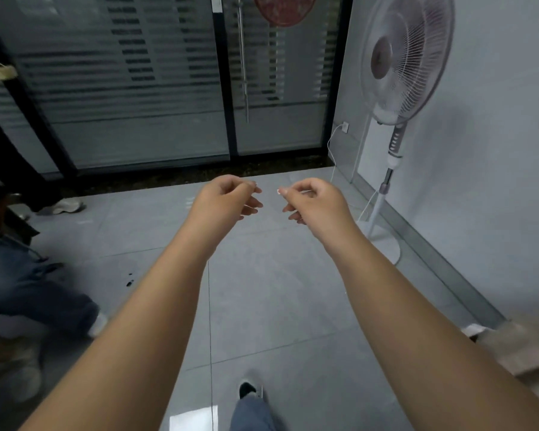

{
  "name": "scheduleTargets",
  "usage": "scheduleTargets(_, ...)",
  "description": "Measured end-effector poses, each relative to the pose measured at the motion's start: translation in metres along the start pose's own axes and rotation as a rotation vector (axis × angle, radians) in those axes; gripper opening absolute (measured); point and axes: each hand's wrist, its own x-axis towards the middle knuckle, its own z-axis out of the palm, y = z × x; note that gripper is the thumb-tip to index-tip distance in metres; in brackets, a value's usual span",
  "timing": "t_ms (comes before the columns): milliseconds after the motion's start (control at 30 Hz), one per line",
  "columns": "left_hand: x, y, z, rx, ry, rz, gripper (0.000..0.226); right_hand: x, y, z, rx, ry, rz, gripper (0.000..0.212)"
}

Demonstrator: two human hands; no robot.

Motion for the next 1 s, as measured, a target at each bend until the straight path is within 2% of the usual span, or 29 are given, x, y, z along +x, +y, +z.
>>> scheduleTargets(467,0.292,-0.015,-0.03,-0.042,0.066,-0.052,0.021,0.292,-0.022,0.097,-0.047,-0.093,-0.046,0.013)
scheduleTargets(600,0.339,-0.021,-0.032,-0.033,0.058,-0.082,0.021,0.343,-0.018,0.107,-0.022,-0.082,-0.059,0.012)
scheduleTargets(800,0.434,-0.035,-0.032,-0.06,0.168,-0.081,0.022,0.444,-0.008,0.15,0.035,-0.207,-0.099,0.011)
scheduleTargets(1000,0.575,-0.032,-0.003,-0.009,0.178,-0.025,0.023,0.59,0.024,0.139,0.136,-0.199,-0.07,0.011)
